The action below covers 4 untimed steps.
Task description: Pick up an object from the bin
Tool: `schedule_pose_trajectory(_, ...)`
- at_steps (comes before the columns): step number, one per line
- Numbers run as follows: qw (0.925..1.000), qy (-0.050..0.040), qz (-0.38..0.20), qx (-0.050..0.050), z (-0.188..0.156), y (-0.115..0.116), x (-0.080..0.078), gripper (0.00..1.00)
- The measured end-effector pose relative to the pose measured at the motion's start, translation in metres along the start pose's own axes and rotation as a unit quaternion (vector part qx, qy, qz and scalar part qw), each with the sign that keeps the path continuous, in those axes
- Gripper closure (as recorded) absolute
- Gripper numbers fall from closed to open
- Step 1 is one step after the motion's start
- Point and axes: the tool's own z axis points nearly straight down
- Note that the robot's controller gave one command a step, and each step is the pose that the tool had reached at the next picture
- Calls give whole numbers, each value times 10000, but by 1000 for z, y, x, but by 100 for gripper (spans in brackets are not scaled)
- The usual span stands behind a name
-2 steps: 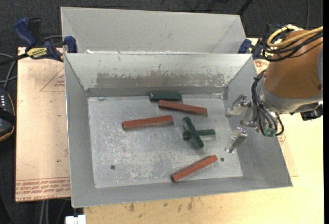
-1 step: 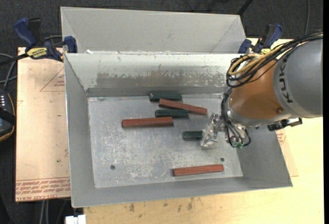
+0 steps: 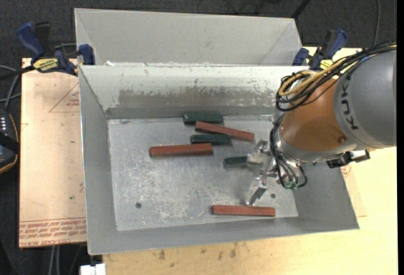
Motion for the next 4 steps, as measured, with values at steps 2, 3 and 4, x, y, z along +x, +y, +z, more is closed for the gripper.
schedule_pose_trajectory(2, 9999, 60, -134, -2, -1, 35, -32, 100)
schedule_pose_trajectory(3, 9999, 63, -139, 0, -1, 36, -32, 0)
schedule_pose_trajectory(4, 9999, 62, -139, -1, -1, 36, -32, 0)
